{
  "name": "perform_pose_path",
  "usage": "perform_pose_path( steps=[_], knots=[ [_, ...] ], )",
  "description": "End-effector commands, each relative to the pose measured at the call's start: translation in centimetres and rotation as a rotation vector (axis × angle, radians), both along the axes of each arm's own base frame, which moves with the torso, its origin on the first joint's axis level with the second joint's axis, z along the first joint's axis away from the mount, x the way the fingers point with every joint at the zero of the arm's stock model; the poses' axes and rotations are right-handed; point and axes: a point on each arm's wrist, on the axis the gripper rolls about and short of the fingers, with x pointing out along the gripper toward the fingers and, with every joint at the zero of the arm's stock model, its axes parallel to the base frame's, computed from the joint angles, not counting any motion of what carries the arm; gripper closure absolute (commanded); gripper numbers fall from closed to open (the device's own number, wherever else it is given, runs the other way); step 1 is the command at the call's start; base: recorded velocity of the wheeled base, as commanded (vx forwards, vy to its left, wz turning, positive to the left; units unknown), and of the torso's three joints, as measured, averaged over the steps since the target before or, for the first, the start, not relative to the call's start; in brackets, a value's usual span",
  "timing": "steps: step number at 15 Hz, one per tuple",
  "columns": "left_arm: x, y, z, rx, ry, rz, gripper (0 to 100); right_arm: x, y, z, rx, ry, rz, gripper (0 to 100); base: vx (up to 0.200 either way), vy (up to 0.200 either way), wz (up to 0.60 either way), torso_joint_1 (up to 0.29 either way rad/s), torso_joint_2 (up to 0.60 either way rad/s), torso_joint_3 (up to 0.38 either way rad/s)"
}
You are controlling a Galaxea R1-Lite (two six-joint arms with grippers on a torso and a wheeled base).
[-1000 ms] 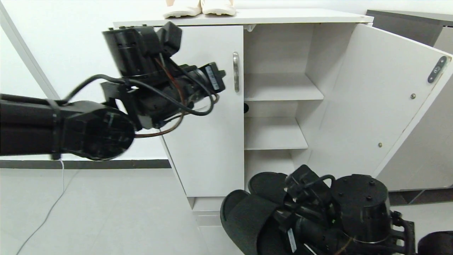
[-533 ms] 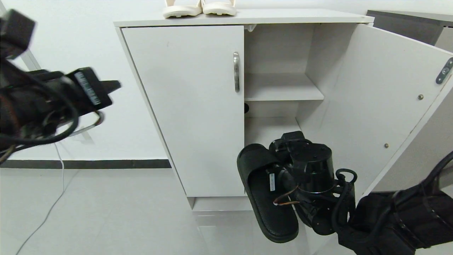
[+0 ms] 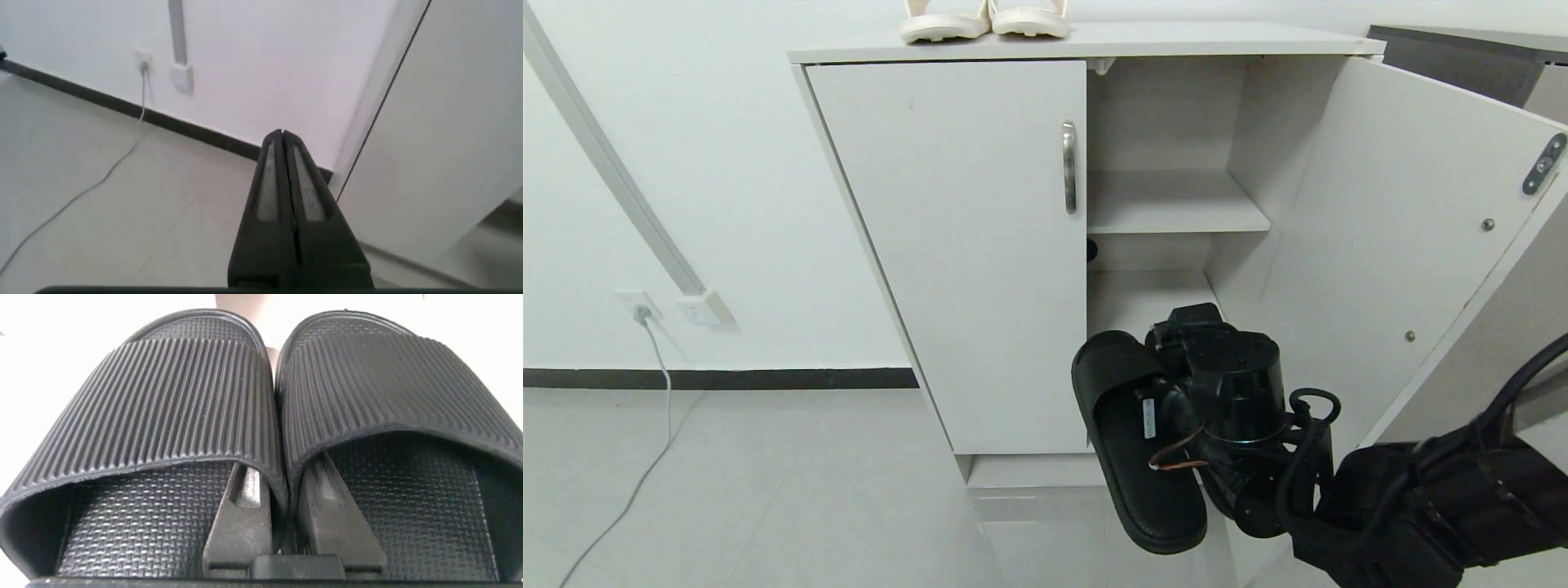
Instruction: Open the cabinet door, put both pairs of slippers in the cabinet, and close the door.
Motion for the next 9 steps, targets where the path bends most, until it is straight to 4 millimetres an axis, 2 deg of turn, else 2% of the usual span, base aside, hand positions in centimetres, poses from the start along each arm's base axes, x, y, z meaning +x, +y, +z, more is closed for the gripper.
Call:
perform_pose_path(
  steps=[1,3,6,7,8,9],
  knots=[
    [-2.8,0.1,-6.0,0.010,-0.033,0.023,100,-0.1,-0.1,0.2,0.005,-0.003,-0.001,100,0.000,0.000,0.00,0.000,0.00,0.000],
    [-4.3,-0.1,-8.8,0.025,-0.026,-0.081,100,0.1,-0.2,-0.1,-0.003,0.004,-0.006,100,0.000,0.000,0.00,0.000,0.00,0.000],
    [-4.4,-0.4,-9.0,0.037,-0.024,-0.210,100,0.3,-0.3,-0.5,-0.012,0.012,-0.010,100,0.000,0.000,0.00,0.000,0.00,0.000],
    [-4.3,-0.8,-9.2,0.062,0.002,-0.374,100,0.3,-0.3,-0.5,-0.011,0.012,-0.010,100,0.000,0.000,0.00,0.000,0.00,0.000],
    [-4.3,-1.0,-9.4,0.106,0.027,-0.450,100,0.3,-0.3,-0.6,-0.012,0.012,-0.010,100,0.000,0.000,0.00,0.000,0.00,0.000],
    [-4.3,-1.0,-9.4,0.156,0.037,-0.451,100,0.3,-0.3,-0.7,-0.010,0.010,-0.010,100,0.000,0.000,0.00,0.000,0.00,0.000]
  ],
)
